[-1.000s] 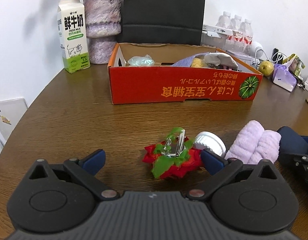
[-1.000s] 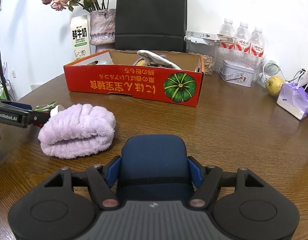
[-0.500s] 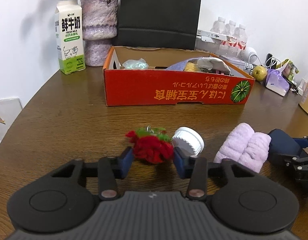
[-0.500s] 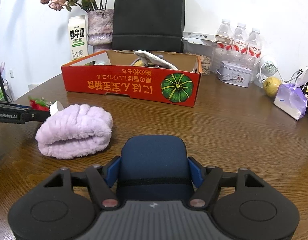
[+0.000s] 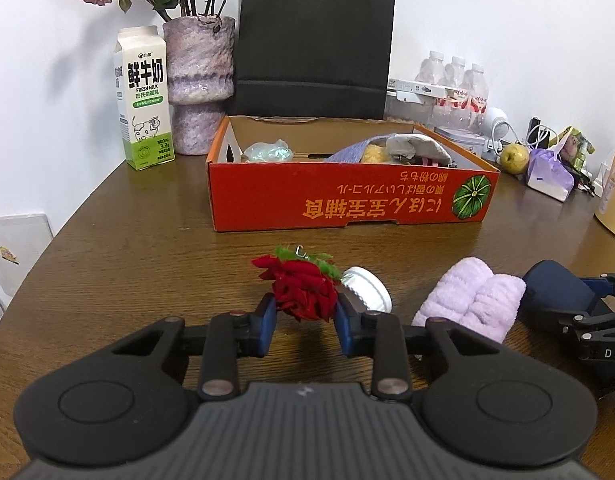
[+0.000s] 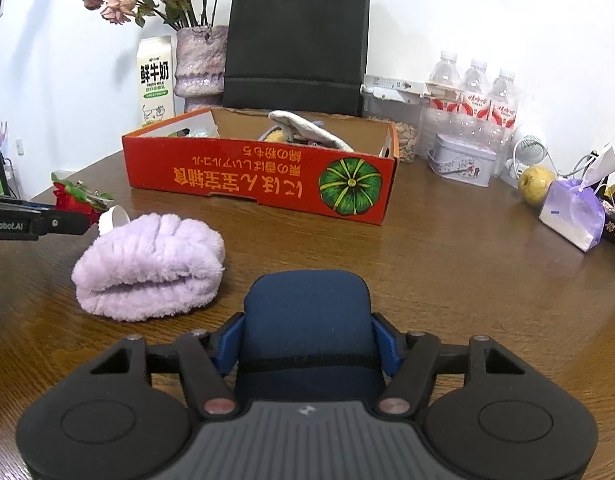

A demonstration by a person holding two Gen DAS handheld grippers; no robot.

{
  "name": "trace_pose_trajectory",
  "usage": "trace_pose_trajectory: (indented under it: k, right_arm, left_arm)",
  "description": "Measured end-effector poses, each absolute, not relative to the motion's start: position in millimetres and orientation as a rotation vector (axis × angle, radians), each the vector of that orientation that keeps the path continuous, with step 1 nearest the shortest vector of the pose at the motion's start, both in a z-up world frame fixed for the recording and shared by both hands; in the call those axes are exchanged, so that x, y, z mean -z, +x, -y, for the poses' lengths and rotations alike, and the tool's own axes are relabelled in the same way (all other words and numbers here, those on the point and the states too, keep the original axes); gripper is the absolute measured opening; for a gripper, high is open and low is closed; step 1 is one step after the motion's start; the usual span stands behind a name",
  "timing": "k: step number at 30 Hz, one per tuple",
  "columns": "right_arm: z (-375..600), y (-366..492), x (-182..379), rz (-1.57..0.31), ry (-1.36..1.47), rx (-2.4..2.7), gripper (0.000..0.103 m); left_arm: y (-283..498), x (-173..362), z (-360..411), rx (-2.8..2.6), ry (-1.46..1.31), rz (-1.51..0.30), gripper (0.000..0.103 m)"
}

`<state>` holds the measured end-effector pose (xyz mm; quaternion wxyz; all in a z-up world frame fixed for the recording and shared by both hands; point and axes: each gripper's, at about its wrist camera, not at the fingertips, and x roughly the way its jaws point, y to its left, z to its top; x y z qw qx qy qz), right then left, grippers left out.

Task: Organize objects
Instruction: 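Carry the rose and navy pouch over the red box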

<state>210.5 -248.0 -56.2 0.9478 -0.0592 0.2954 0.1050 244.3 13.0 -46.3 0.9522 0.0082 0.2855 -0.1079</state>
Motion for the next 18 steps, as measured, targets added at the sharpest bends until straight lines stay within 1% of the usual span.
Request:
trace_pose_trajectory:
  k: [5, 18]
  right_arm:
    - [248.3, 203.5, 52.2, -0.553, -0.120, -0.199, 0.062]
    - [244.1, 193.8, 44.5, -0.499, -0.075, -0.209, 0.061]
  left_arm:
    - [240.5, 44.3, -10.9, 0.216, 0.014, -0.571, 0.030]
    - [228.9, 33.6, -1.9, 0.206, -0.001, -0.550, 0.029]
